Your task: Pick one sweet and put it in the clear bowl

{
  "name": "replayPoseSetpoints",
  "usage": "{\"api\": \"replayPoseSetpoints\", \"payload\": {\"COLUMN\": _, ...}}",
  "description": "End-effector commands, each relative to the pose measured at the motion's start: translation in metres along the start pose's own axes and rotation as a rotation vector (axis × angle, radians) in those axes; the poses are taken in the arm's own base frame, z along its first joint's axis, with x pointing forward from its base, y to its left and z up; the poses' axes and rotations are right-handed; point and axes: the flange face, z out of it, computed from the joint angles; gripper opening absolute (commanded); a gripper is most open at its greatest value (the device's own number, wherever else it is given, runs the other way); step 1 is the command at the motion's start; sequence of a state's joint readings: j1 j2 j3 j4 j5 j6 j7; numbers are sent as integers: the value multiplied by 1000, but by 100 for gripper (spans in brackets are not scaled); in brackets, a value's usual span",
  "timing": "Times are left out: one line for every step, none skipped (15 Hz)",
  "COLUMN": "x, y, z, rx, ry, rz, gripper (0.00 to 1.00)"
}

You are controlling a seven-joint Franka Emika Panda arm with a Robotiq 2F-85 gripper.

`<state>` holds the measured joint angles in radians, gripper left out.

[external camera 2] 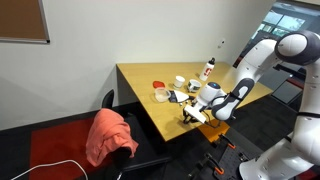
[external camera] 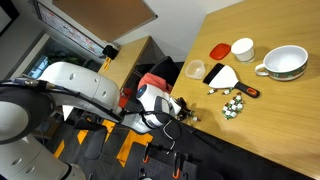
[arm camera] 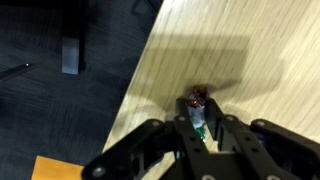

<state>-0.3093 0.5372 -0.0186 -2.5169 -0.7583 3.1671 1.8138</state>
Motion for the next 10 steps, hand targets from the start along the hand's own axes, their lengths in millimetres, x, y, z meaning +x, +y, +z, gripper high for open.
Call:
{"api": "replayPoseSetpoints", "payload": {"x": -5, "y": -5, "z": -5, "rx": 20, "ry": -2, "rz": 27, "gripper": 6}}
{"api": "replayPoseSetpoints", "payload": {"x": -7, "y": -6, "z": -13, "rx": 33, "ry": -4, "rz": 27, "gripper": 6}}
{"api": "replayPoseSetpoints", "payload": {"x": -8, "y": -8, "z": -21, "rx": 48, "ry": -3, "rz": 24, "gripper": 6}}
{"api": "replayPoseSetpoints", "payload": {"x": -10, "y": -10, "z": -30, "rx": 64, "ry": -3, "rz": 17, "gripper": 6}}
{"api": "replayPoseSetpoints", "payload": {"x": -11, "y": -14, "z": -38, "rx": 74, "ry": -1, "rz": 7, "gripper": 6}}
{"api": "replayPoseSetpoints", "payload": {"x": -13, "y": -20, "z": -46, "rx": 85, "ry": 1, "rz": -11, "gripper": 6}}
{"api": "replayPoseSetpoints", "payload": {"x": -12, "y": -28, "z": -55, "rx": 100, "ry": 5, "rz": -5, "gripper": 6}}
{"api": "replayPoseSetpoints", "payload": {"x": -10, "y": -39, "z": -65, "rx": 113, "ry": 14, "rz": -21, "gripper": 6}}
{"api": "replayPoseSetpoints", "payload": {"x": -10, "y": -51, "z": -74, "rx": 131, "ry": 17, "rz": -44, "gripper": 6}}
{"api": "replayPoseSetpoints", "payload": {"x": -8, "y": -63, "z": -84, "rx": 147, "ry": 25, "rz": -59, "gripper": 6}}
